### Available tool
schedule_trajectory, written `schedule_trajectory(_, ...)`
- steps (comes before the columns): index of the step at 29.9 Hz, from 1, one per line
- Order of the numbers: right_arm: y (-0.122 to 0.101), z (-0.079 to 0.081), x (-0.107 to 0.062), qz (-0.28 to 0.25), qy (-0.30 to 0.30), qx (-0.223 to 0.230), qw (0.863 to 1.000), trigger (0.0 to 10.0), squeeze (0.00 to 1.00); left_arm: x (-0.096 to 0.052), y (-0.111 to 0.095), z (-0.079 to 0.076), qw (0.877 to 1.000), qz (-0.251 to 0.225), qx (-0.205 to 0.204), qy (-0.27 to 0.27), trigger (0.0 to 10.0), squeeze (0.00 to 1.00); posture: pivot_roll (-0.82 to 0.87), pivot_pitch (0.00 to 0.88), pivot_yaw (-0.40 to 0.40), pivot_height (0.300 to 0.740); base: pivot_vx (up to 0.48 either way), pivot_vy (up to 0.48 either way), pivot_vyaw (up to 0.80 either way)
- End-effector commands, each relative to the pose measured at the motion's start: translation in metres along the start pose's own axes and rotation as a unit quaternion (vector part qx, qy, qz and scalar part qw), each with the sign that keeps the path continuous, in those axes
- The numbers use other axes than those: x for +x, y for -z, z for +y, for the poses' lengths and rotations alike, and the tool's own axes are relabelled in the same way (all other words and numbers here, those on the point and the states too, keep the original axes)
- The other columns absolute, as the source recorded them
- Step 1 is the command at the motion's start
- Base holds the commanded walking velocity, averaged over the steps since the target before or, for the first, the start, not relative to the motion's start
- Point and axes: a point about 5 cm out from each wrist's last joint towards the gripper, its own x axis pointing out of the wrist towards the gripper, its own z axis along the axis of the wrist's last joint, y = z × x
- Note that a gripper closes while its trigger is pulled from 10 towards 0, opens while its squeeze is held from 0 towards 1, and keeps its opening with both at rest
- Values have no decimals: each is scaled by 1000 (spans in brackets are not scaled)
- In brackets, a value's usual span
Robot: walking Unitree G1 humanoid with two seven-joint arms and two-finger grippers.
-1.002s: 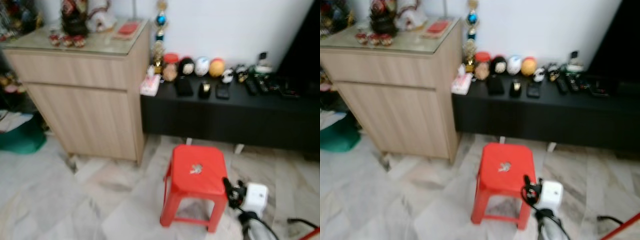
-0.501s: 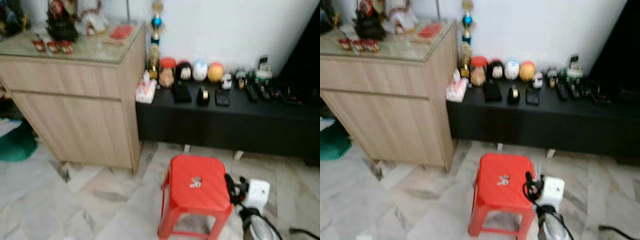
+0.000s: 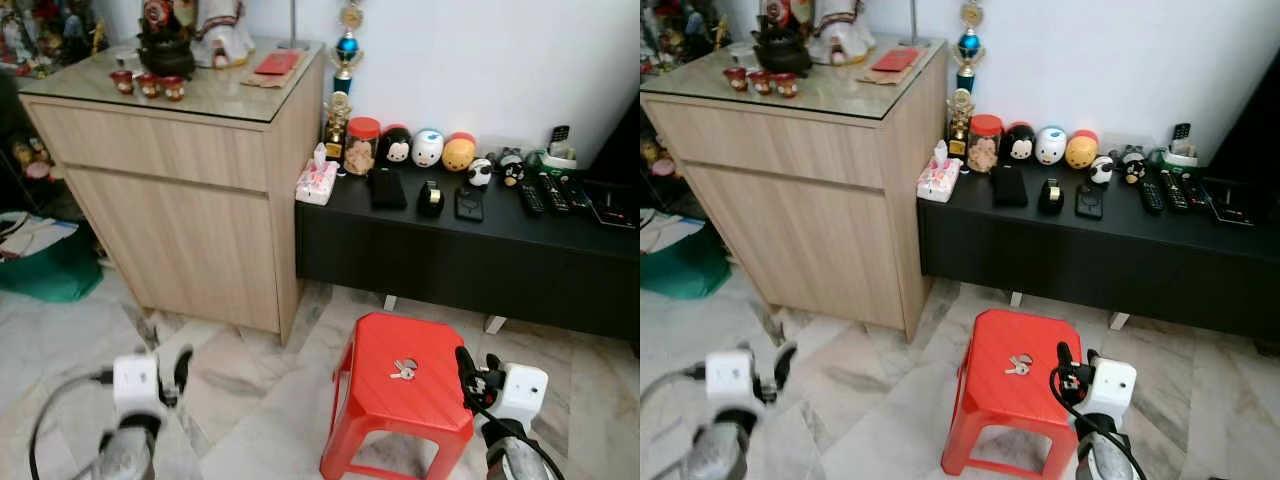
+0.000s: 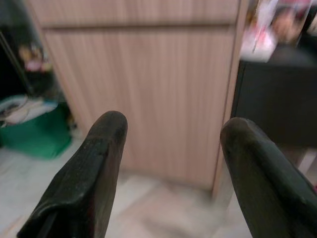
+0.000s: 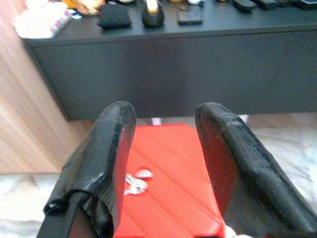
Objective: Hang keys on a hook
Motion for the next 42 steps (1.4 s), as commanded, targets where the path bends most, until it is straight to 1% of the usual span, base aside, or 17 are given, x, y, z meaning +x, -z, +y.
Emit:
schedule_trajectory(1,-6,-3,1,-18,3,-3,1000,10000,0,-10,-2,-5,1000,-13,-19,6,10000,0,-10,0,-60,740,0,0,0)
schedule_trajectory(2,-6,-3,1,-20,2,-4,1000,10000,0,-13,-5,-6,999,-24,-22,5,10000,0,-16,0,-59,740,0,0,0)
schedule_trajectory(3,-6,-3,1,-20,2,-4,1000,10000,0,-13,-5,-6,999,-24,-22,5,10000,0,-16,0,-59,740,0,0,0)
schedule_trajectory(4,-8,-4,0,-28,5,-11,1000,10000,0,-19,-9,-6,999,-31,-24,3,10000,0,-22,0,-58,740,0,0,0)
schedule_trajectory(7,-7,-4,-1,-33,7,-11,999,10000,0,-25,-14,-7,999,-29,-27,-4,10000,0,-26,0,-58,740,0,0,0)
schedule_trajectory(8,-37,-17,1,-66,5,-20,998,10000,0,-31,-19,-10,999,-18,-33,-2,10000,0,-15,0,-63,740,0,0,0)
schedule_trajectory(9,-37,-17,1,-66,5,-20,998,10000,0,-31,-19,-10,999,-18,-33,-2,10000,0,-15,0,-63,740,0,0,0)
schedule_trajectory(10,-46,-20,2,-75,6,-23,997,10000,0,-29,-19,-11,999,-14,-33,-1,10000,0,-12,0,-64,740,0,0,0)
schedule_trajectory(14,-48,-23,4,-75,11,-27,997,10000,0,-26,-17,-7,999,-2,-37,-6,10000,0,-19,0,-61,740,0,0,0)
schedule_trajectory(21,-45,-28,8,-57,23,-31,998,10000,0,-27,-21,-9,999,-1,-37,2,10000,0,-14,0,-60,740,0,0,0)
schedule_trajectory(26,-43,-25,7,-35,19,-30,999,10000,0,-28,-23,-11,999,18,-35,7,10000,0,-17,0,-59,711,0,0,0)
schedule_trajectory(27,-44,-24,8,-35,19,-31,999,10000,0,-27,-24,-12,999,18,-36,8,10000,0,-12,0,-62,701,0,0,0)
schedule_trajectory(30,-44,-24,9,-34,20,-28,999,10000,0,-27,-24,-13,999,17,-37,9,10000,0,-9,0,-64,691,0,0,0)
schedule_trajectory(32,-43,-18,11,-32,8,-22,999,10000,0,-27,-24,-14,999,19,-39,10,10000,0,-6,0,-66,671,0,0,0)
schedule_trajectory(35,-42,-16,13,-30,6,-23,999,10000,0,-27,-23,-15,999,25,-40,11,10000,0,-5,0,-67,654,0,0,0)
schedule_trajectory(38,-44,-15,13,-34,8,-22,999,10000,0,-27,-22,-15,999,32,-40,11,10000,0,-5,0,-67,649,0,0,0)
schedule_trajectory(42,-42,-16,14,-25,11,-25,999,10000,0,-27,-21,-16,998,40,-41,17,10000,0,-5,0,-67,649,0,0,0)
